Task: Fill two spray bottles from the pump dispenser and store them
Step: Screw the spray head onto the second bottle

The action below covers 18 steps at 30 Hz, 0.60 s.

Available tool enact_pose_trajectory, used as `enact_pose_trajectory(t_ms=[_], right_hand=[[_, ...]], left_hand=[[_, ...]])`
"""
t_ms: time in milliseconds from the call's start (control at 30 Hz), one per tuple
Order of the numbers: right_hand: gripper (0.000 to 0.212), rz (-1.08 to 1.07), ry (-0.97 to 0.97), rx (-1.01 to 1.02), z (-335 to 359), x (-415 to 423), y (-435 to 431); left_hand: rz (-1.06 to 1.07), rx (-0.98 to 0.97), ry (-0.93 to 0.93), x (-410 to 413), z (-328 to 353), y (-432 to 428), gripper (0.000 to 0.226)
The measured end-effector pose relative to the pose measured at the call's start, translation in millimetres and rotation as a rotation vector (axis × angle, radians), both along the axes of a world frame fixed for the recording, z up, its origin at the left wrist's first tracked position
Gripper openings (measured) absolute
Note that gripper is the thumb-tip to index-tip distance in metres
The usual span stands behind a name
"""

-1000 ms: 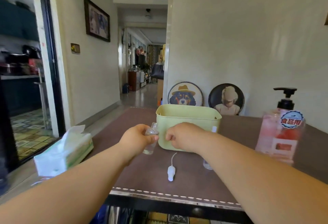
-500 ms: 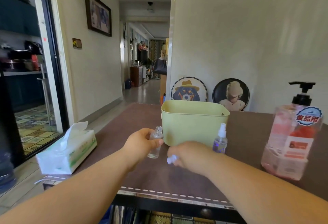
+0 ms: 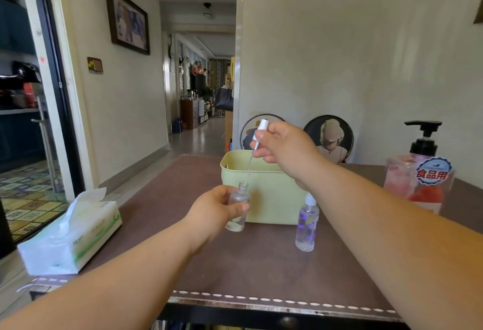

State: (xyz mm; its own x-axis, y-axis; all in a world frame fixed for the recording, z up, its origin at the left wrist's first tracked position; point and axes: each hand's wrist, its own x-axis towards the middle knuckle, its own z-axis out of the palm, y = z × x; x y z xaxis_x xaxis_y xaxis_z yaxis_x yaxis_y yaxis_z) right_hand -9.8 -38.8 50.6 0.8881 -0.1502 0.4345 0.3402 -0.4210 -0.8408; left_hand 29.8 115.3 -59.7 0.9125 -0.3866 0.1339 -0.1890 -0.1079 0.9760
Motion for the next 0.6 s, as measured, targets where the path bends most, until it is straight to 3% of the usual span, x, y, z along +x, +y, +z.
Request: enact_pose_trajectory(t_ms=[367, 600], right_hand=[[0.015, -0.025, 0.016, 0.067, -9, 2, -12], [0.011, 0.048, 0.218, -0.126, -33, -1, -11]], left_hand=[[-0.034, -0.028, 0.016, 0, 3, -15, 0.027], [-0.041, -0.042, 0.006, -1, 14, -19, 0.029]])
